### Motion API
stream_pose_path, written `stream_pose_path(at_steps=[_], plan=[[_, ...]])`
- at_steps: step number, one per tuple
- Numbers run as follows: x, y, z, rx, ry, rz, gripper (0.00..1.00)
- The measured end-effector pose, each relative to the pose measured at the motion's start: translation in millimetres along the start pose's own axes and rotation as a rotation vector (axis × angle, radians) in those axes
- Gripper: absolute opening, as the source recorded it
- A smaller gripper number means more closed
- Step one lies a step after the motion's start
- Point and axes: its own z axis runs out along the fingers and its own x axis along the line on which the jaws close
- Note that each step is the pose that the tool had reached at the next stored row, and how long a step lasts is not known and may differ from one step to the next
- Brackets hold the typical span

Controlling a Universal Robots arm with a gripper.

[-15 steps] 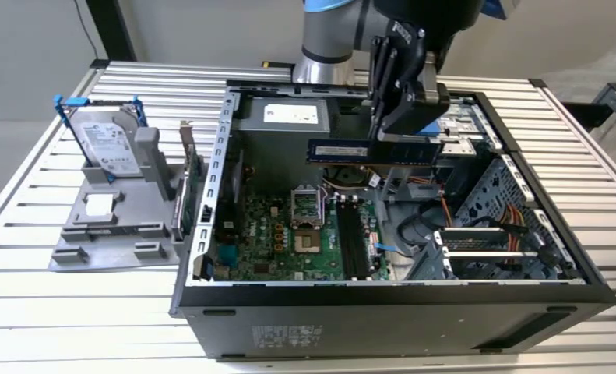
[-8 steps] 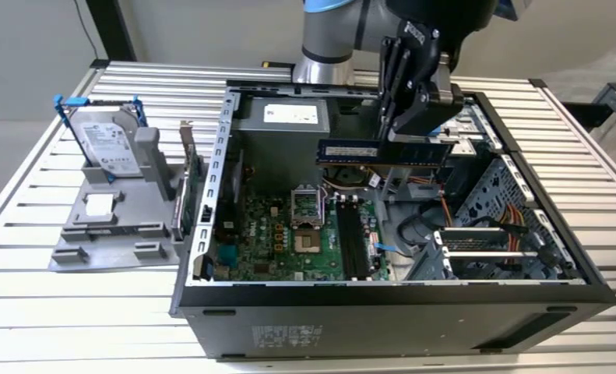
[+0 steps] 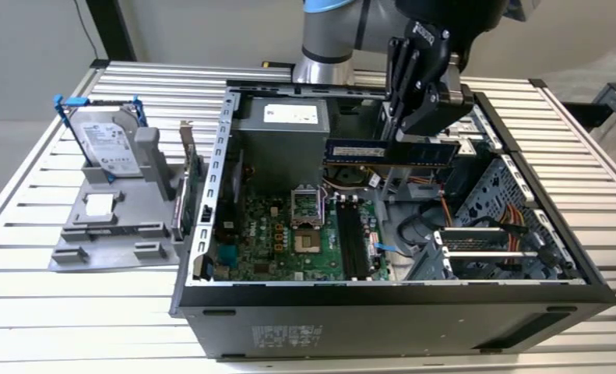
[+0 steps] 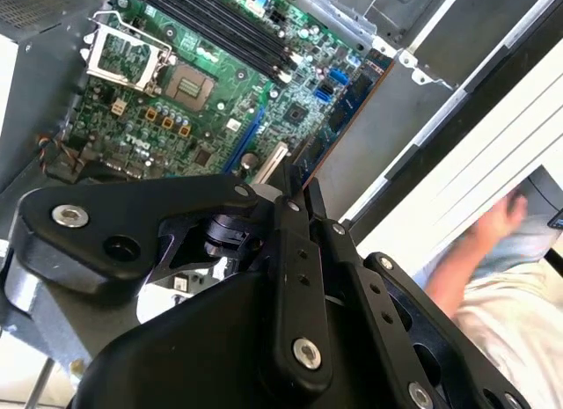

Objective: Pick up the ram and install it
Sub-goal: 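Insert the ram into the slot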

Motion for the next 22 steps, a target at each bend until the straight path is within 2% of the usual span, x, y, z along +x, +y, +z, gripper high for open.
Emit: stream_pose_path(at_steps=[4, 10, 11, 12, 22], plan=[[-0.6, -0.6, 0.0, -0.0024, -0.001, 0.017, 0.0], [-0.8, -0.6, 0.0, -0.0025, -0.0011, 0.018, 0.0], [-0.8, -0.7, 0.3, -0.0026, -0.0036, 0.018, 0.0], [-0.8, -0.8, 0.6, -0.0025, -0.0157, 0.017, 0.0], [-0.9, -0.7, 0.9, 0.0005, -0.1966, 0.006, 0.0]])
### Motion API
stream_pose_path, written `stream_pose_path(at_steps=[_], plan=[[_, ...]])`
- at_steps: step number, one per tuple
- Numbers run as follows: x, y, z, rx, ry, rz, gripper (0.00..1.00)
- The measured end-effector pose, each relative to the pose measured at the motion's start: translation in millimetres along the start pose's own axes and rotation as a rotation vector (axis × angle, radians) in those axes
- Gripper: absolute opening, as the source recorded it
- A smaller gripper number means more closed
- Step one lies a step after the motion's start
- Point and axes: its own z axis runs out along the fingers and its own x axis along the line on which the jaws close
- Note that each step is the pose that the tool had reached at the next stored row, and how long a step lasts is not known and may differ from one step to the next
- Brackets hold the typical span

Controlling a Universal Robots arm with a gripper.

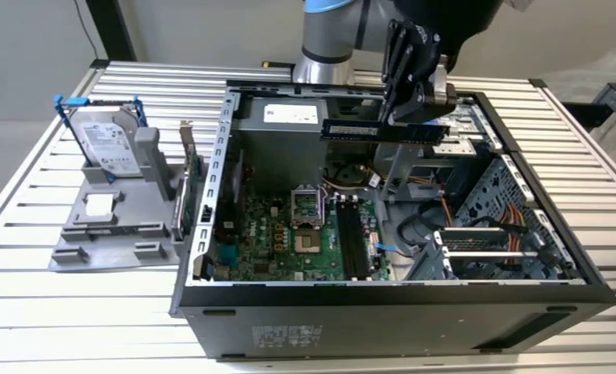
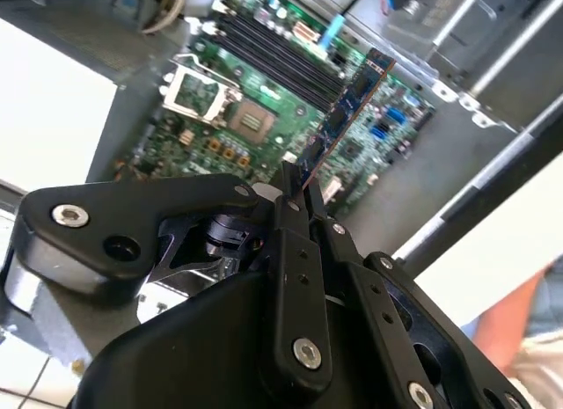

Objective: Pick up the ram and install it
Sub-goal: 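Insert the ram into the slot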

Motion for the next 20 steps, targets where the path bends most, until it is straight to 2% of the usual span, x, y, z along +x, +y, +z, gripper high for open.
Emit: stream_pose_path(at_steps=[1, 2, 8, 10, 14, 15, 20], plan=[[0.0, 0.0, 0.2, 0.0005, -0.0179, -0.001, 0.0], [0.0, 0.0, 0.7, 0.0009, -0.0258, -0.002, 0.0], [-0.3, -0.2, 1.8, 0.002, -0.0257, -0.002, 0.0], [-1.3, -0.3, 2.2, 0.0088, -0.0255, -0.002, 0.0], [-4.2, -0.4, 3.4, 0.0334, -0.0255, -0.004, 0.0], [-4.9, -0.7, 3.9, 0.0371, -0.0255, -0.004, 0.0], [-7.9, -2.0, 4.6, 0.0398, -0.0262, 0.011, 0.0]])
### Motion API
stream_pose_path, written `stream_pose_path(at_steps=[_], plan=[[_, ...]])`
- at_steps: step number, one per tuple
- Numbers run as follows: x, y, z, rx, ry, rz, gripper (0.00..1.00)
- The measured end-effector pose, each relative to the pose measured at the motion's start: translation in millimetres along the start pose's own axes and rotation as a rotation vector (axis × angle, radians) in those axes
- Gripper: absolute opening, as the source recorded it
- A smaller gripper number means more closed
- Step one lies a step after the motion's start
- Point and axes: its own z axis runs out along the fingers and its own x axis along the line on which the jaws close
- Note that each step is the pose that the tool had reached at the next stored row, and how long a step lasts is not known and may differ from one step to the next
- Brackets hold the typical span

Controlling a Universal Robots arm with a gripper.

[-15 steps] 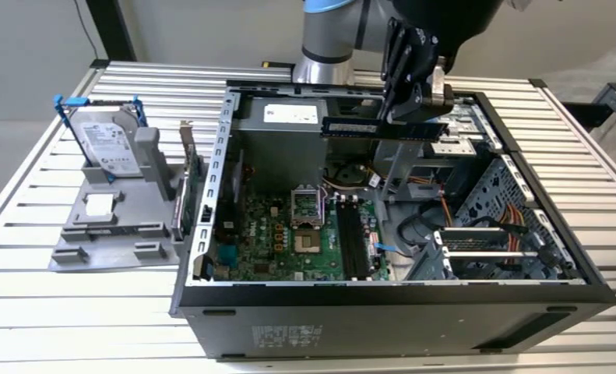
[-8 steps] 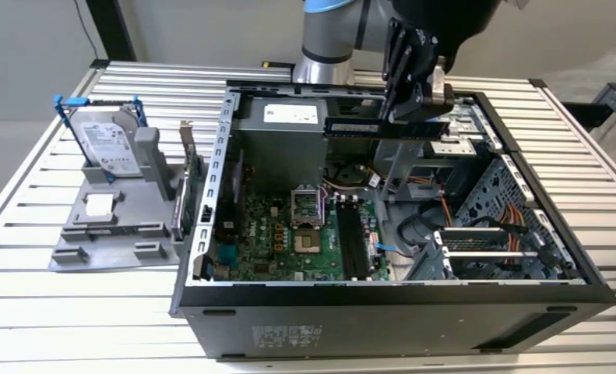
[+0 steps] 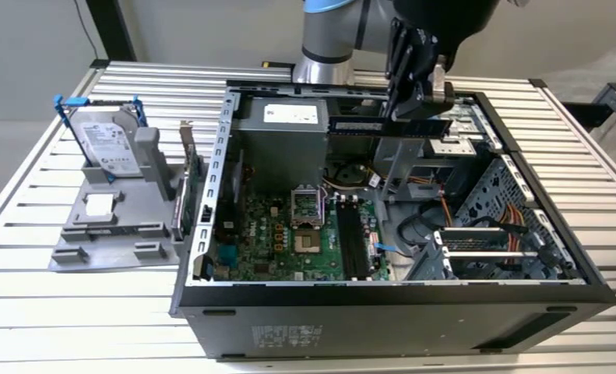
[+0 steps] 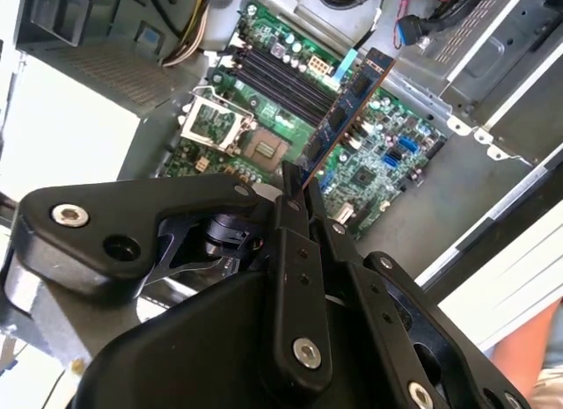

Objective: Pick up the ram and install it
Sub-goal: 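Insert the ram into the slot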

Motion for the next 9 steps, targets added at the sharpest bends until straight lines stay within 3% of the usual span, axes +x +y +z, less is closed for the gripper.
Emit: stream_pose_path(at_steps=[9], plan=[[-0.6, -0.2, 0.1, 0.0016, 0.0003, 0.025, 0.0]])
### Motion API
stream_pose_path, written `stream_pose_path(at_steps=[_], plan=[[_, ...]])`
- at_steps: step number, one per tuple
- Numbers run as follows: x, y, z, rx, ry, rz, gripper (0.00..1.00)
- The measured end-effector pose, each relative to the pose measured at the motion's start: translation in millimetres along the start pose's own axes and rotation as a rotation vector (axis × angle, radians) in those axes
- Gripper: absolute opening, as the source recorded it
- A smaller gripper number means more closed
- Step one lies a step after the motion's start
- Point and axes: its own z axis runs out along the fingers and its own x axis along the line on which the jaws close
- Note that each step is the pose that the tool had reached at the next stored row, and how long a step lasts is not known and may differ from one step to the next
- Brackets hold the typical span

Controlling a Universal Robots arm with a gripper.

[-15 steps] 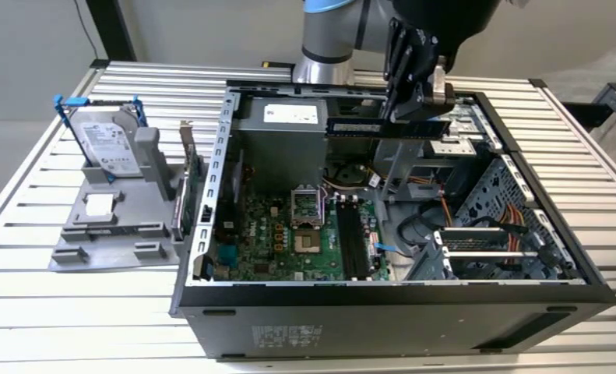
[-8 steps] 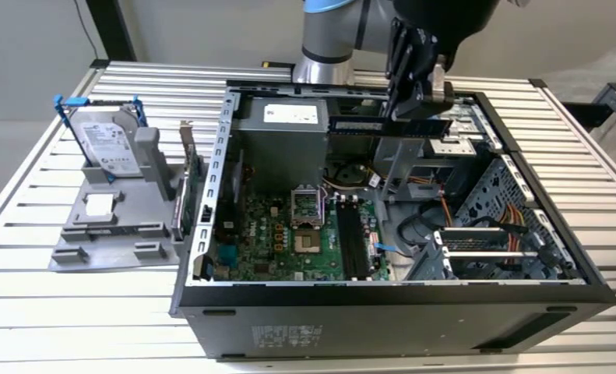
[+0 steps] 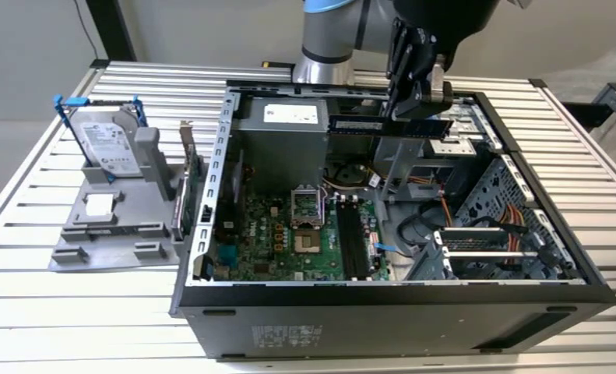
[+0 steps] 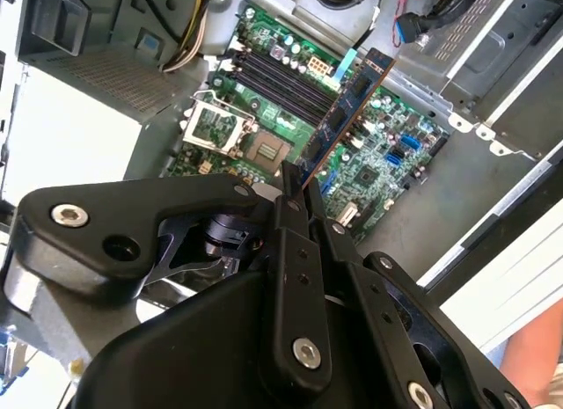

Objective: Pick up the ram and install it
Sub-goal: 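Insert the ram into the slot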

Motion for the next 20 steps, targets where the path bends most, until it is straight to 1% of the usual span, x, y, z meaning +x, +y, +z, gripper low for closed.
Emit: stream_pose_path(at_steps=[11, 13, 20], plan=[[0.0, 0.1, 0.0, 0.0005, -0.0002, 0.007, 0.0], [0.0, 0.1, 0.1, 0.0017, -0.0007, 0.02, 0.0], [0.0, 0.3, 0.0, 0.0072, -0.0023, 0.09, 0.0]])
